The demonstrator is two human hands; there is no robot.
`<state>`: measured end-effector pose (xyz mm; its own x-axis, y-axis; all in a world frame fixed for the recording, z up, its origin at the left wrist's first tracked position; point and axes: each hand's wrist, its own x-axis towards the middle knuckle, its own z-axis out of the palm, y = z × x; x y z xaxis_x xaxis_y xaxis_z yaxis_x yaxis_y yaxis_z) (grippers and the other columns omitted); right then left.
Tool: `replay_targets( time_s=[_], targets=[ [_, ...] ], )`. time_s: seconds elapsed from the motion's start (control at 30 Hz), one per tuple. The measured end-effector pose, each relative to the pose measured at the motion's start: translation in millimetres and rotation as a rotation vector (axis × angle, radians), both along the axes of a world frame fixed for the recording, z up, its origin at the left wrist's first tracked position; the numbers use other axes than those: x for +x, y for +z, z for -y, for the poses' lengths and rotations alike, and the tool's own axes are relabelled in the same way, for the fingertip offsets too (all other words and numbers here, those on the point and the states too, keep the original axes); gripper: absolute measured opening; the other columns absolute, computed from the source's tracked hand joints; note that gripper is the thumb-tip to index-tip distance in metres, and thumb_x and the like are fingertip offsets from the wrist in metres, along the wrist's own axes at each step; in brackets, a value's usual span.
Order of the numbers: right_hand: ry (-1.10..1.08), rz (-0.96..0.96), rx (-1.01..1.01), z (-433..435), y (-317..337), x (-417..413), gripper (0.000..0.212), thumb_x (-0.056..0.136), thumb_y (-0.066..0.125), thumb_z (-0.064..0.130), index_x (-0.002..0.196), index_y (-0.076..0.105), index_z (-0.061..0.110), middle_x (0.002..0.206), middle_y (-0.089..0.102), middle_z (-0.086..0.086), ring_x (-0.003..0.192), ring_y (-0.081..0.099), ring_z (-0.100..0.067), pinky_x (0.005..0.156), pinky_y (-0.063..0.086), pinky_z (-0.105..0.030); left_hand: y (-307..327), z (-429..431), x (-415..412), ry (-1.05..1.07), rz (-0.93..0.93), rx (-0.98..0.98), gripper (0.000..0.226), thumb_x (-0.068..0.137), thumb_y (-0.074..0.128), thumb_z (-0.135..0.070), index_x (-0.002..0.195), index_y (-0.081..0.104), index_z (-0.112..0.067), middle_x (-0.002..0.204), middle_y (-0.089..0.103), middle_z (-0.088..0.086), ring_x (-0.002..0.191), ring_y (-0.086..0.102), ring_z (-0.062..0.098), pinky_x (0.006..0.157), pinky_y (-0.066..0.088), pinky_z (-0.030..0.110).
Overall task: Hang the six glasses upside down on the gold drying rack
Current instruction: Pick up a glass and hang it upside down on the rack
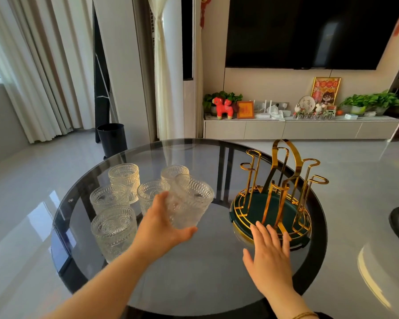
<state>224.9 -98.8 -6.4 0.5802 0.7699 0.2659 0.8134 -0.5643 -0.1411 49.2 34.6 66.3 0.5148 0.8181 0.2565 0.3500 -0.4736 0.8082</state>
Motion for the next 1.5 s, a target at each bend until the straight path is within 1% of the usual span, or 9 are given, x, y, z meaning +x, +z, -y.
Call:
replay_targets(
  time_s=[0.2, 0.4, 0.77, 0.87, 0.97, 1.13, 1.23, 1.37, 1.5],
  targets=[
    [0.060, -0.029, 0.044, -0.7, -5.7, 6.9, 0.059, 0.091, 0.043, 0.039, 0.140, 0.016, 0.019, 0.152, 0.021, -0.002, 0.140, 0.011, -0.023, 0.112, -0.005, -0.042, 59.0, -24.3, 41.1, -0.041, -0.345, 0.330, 0.083, 0.053, 0.078, -0.031, 0.119, 0.029, -0.023, 0.093, 0.046, -0.006, 0.082, 0.045, 0.017, 0.065, 0.038, 0.029],
    [0.078, 0.082, 0.176, -1.3, 1.2, 4.8, 0.070, 0.029, 0.094, 0.028, 0.092, 0.070, 0.007, 0.089, 0.075, -0.011, 0.083, 0.070, -0.030, 0.074, 0.052, -0.051, 104.8, -45.5, 81.4, -0.092, -0.593, 0.709, 0.084, 0.059, 0.075, -0.029, 0.126, 0.027, -0.019, 0.122, 0.053, 0.007, 0.108, 0.049, 0.026, 0.076, 0.046, 0.037],
    [0.089, 0.080, 0.213, -2.4, -4.0, 10.2, 0.071, 0.022, 0.091, 0.042, 0.085, 0.072, 0.014, 0.088, 0.076, -0.003, 0.078, 0.072, -0.023, 0.078, 0.053, -0.045, 150.3, -64.0, 152.7, -0.203, -1.004, 1.243, 0.084, 0.067, 0.070, -0.018, 0.132, 0.017, -0.018, 0.135, 0.040, 0.007, 0.122, 0.038, 0.027, 0.094, 0.040, 0.037],
    [0.084, 0.112, 0.291, -4.5, -10.5, 14.1, 0.070, 0.023, 0.091, 0.040, 0.085, 0.073, 0.014, 0.089, 0.076, -0.004, 0.079, 0.072, -0.025, 0.103, 0.024, -0.036, 158.8, -65.3, 170.2, -0.229, -1.061, 1.357, 0.080, 0.069, 0.069, -0.020, 0.131, 0.018, -0.018, 0.134, 0.040, 0.007, 0.121, 0.037, 0.026, 0.095, 0.039, 0.036],
    [0.066, 0.141, 0.259, -5.3, -9.7, 14.3, 0.070, 0.019, 0.088, 0.048, 0.081, 0.073, 0.018, 0.086, 0.076, 0.000, 0.077, 0.072, -0.021, 0.082, 0.050, -0.043, 156.9, -61.0, 187.5, -0.286, -1.139, 1.441, 0.080, 0.072, 0.067, -0.019, 0.133, 0.015, -0.018, 0.138, 0.035, 0.009, 0.124, 0.034, 0.027, 0.098, 0.038, 0.037],
    [0.063, 0.189, 0.292, -8.0, -15.0, 16.8, 0.071, 0.019, 0.088, 0.048, 0.082, 0.073, 0.017, 0.088, 0.076, -0.001, 0.078, 0.072, -0.022, 0.079, 0.052, -0.047, 152.0, -55.3, 207.2, -0.340, -1.121, 1.343, 0.089, 0.065, 0.074, -0.025, 0.134, 0.018, -0.021, 0.140, 0.029, 0.011, 0.124, 0.033, 0.030, 0.094, 0.044, 0.041],
    [0.064, 0.212, 0.354, -10.0, -19.9, 18.8, 0.071, 0.022, 0.089, 0.043, 0.085, 0.072, 0.016, 0.092, 0.075, -0.003, 0.081, 0.071, -0.025, 0.103, 0.024, -0.040, 155.3, -58.6, 214.5, -0.392, -1.091, 1.174, 0.089, 0.059, 0.078, -0.026, 0.131, 0.027, -0.019, 0.134, 0.038, 0.011, 0.120, 0.038, 0.029, 0.096, 0.043, 0.044],
    [0.076, 0.182, 0.299, -9.2, -12.5, 16.7, 0.071, 0.020, 0.087, 0.050, 0.082, 0.073, 0.020, 0.090, 0.075, 0.001, 0.079, 0.072, -0.021, 0.076, 0.053, -0.049, 163.0, -64.2, 217.6, -0.419, -0.951, 0.892, 0.085, 0.052, 0.082, -0.025, 0.122, 0.036, -0.017, 0.119, 0.052, 0.010, 0.100, 0.048, 0.024, 0.082, 0.045, 0.035],
    [0.081, 0.144, 0.326, -9.5, -13.9, 15.3, 0.070, 0.021, 0.088, 0.048, 0.083, 0.073, 0.019, 0.092, 0.075, -0.001, 0.080, 0.071, -0.022, 0.094, 0.040, -0.040, 163.8, -66.9, 223.2, -0.414, -0.870, 0.685, 0.083, 0.052, 0.082, -0.033, 0.119, 0.036, -0.018, 0.115, 0.052, 0.007, 0.094, 0.044, 0.021, 0.075, 0.040, 0.031]
  ],
)
